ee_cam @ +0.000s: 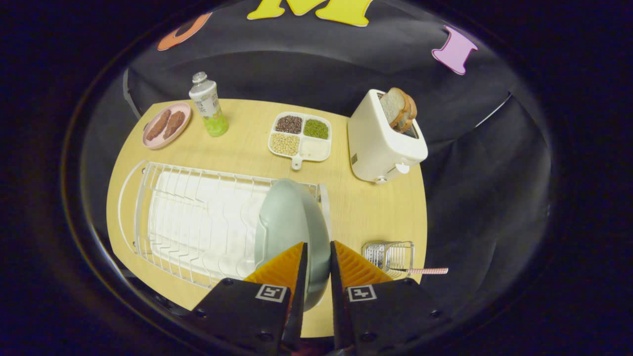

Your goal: Take the plate from the dish rack, then take the spoon from the basket and place it into the plate.

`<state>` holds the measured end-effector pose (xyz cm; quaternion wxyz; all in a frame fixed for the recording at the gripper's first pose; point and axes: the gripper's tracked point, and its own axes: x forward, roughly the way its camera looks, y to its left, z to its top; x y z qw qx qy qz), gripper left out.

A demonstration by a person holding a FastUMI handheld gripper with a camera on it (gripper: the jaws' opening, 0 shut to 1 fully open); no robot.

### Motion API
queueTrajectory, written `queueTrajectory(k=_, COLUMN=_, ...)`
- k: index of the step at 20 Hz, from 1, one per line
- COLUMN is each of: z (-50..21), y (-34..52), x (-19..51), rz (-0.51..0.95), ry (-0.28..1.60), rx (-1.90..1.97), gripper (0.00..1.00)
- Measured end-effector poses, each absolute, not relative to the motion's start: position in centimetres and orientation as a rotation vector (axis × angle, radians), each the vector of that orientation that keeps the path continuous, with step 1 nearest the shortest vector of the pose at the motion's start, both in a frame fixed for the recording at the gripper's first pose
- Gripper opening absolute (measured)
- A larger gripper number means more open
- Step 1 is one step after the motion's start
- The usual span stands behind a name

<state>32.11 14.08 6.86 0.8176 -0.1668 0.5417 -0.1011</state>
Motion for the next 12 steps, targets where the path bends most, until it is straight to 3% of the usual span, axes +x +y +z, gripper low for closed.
queueTrajectory(k=5, z=7.1, y=14.6, x=31.5, rz=-0.327, ry=1.163, rx=-0.394, gripper=0.25)
queueTrajectory(k=12, z=9.3, y=15.3, x=30.7, rz=-0.46, ry=1.025, rx=-0.382, gripper=0.23)
